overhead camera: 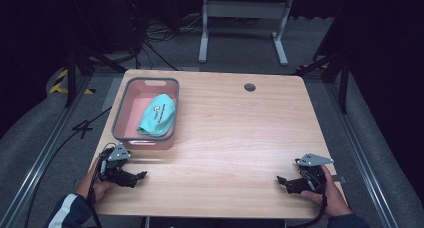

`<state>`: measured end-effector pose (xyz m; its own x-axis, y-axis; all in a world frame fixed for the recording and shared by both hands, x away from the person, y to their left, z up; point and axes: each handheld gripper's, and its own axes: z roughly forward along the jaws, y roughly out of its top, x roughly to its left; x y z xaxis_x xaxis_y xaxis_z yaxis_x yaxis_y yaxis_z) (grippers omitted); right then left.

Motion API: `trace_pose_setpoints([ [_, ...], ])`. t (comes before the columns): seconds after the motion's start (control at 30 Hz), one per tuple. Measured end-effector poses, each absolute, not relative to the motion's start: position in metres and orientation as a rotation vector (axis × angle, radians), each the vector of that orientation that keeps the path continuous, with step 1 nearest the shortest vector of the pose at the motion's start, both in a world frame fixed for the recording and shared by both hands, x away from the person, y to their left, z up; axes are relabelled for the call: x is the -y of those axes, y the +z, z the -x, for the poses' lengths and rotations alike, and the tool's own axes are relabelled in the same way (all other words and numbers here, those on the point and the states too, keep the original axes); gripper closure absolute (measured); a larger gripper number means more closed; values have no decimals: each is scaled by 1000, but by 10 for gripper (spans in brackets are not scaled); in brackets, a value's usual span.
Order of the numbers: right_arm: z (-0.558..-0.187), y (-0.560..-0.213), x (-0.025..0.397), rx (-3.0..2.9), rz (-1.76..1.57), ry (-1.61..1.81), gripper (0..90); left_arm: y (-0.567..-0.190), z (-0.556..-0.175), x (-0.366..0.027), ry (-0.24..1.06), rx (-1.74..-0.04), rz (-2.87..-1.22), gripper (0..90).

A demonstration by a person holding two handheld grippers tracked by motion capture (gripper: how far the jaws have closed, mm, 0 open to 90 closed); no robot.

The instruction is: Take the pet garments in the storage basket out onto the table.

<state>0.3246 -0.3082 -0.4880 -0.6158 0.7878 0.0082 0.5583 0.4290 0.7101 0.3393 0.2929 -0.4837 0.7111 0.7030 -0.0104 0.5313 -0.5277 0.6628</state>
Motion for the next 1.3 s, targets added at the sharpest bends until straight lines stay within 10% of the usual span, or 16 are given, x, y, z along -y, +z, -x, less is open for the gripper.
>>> trace_pose_setpoints([
  [0.37,-326,-488,308,-2369,-1146,989,5,-471,-327,-286,363,-1008,-2293,184],
  [1.3,-327,-488,308,-2369,-1146,992,6,-398,-312,-270,475,-777,-2239,229],
])
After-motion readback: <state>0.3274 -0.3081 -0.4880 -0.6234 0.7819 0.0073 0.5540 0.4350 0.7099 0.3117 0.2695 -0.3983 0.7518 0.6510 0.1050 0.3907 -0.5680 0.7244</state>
